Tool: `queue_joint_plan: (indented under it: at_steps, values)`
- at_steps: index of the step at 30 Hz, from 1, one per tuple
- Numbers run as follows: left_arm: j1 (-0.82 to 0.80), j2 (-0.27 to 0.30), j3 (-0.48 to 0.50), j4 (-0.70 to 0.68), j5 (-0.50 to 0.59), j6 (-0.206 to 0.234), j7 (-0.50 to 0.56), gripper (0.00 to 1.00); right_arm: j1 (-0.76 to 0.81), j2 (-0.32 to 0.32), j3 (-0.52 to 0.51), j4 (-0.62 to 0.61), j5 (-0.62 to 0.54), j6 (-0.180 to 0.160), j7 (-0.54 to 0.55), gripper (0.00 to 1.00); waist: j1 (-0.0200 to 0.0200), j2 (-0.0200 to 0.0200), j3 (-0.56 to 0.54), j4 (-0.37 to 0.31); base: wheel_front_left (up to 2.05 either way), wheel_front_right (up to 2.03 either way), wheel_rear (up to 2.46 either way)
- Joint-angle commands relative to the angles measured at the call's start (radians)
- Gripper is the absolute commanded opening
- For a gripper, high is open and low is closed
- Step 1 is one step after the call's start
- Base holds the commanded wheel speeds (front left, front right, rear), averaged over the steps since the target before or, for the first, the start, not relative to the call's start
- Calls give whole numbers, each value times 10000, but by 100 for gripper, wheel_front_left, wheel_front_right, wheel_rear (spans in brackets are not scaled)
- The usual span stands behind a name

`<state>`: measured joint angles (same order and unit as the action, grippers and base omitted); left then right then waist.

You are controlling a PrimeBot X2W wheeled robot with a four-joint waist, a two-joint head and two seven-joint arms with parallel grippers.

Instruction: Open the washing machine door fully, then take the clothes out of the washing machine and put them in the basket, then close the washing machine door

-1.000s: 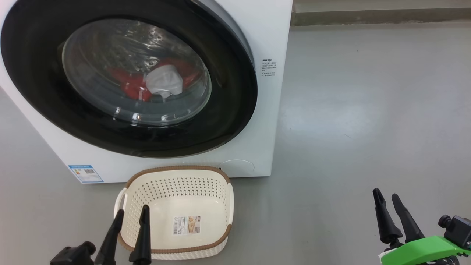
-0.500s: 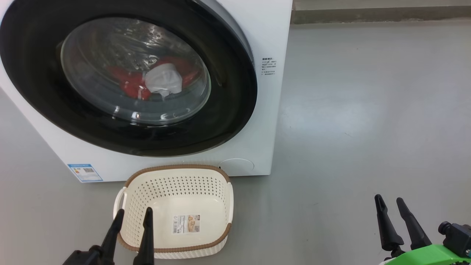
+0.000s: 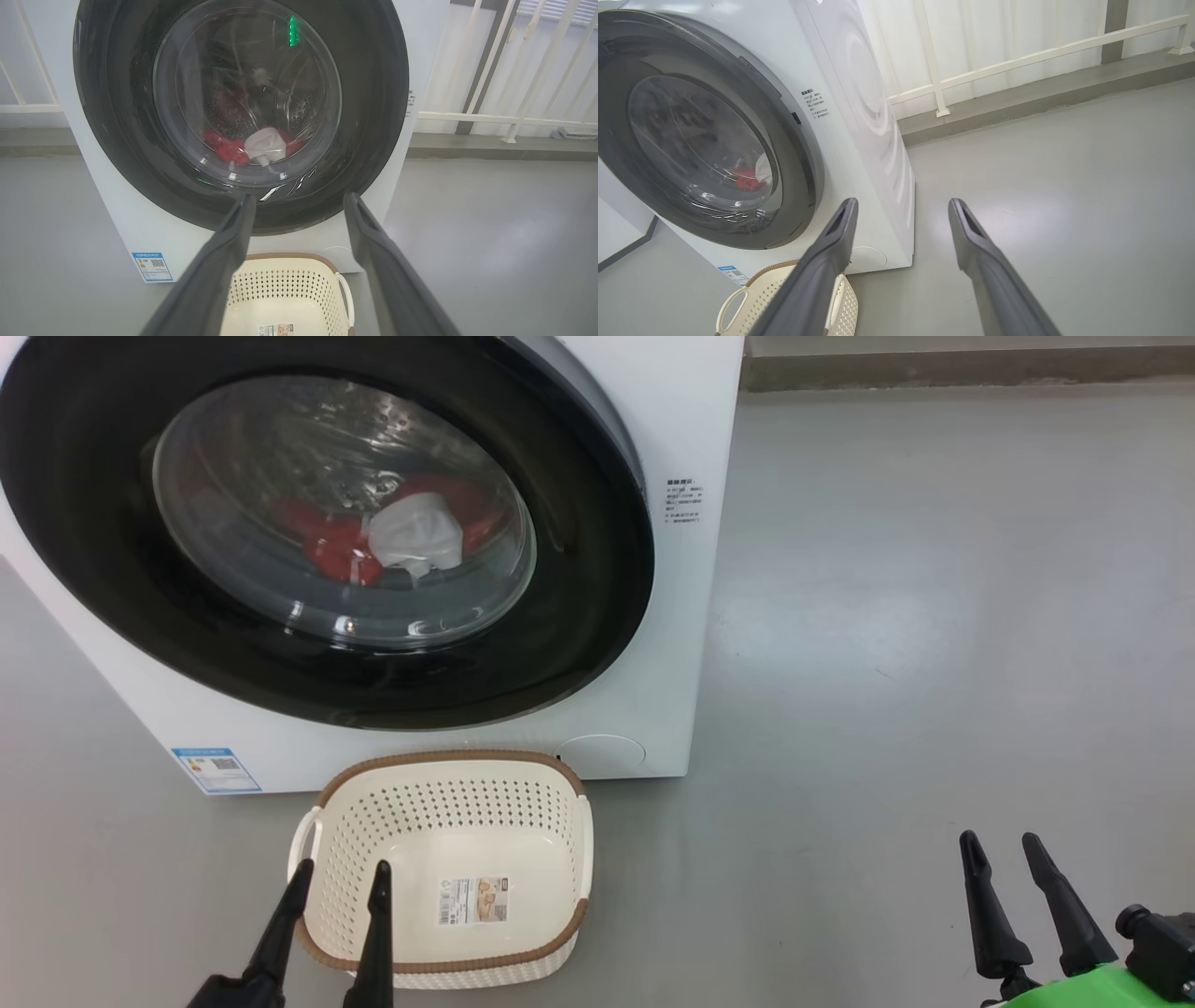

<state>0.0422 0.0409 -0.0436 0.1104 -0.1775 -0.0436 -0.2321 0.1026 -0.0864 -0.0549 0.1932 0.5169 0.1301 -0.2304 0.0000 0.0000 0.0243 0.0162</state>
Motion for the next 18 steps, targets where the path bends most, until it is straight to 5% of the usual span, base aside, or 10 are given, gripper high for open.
queue_joint_plan:
  at_steps: [1,18]
  values:
    - [-170,89,302,-281,358,16,-153,100,-104,-152,144,-308,-318,6,-170,100,0,0,2,5,0,0,0]
    - [-160,93,410,93,435,-171,-297,100,-38,-85,-56,-472,-807,6,-314,100,0,0,44,-47,0,0,0]
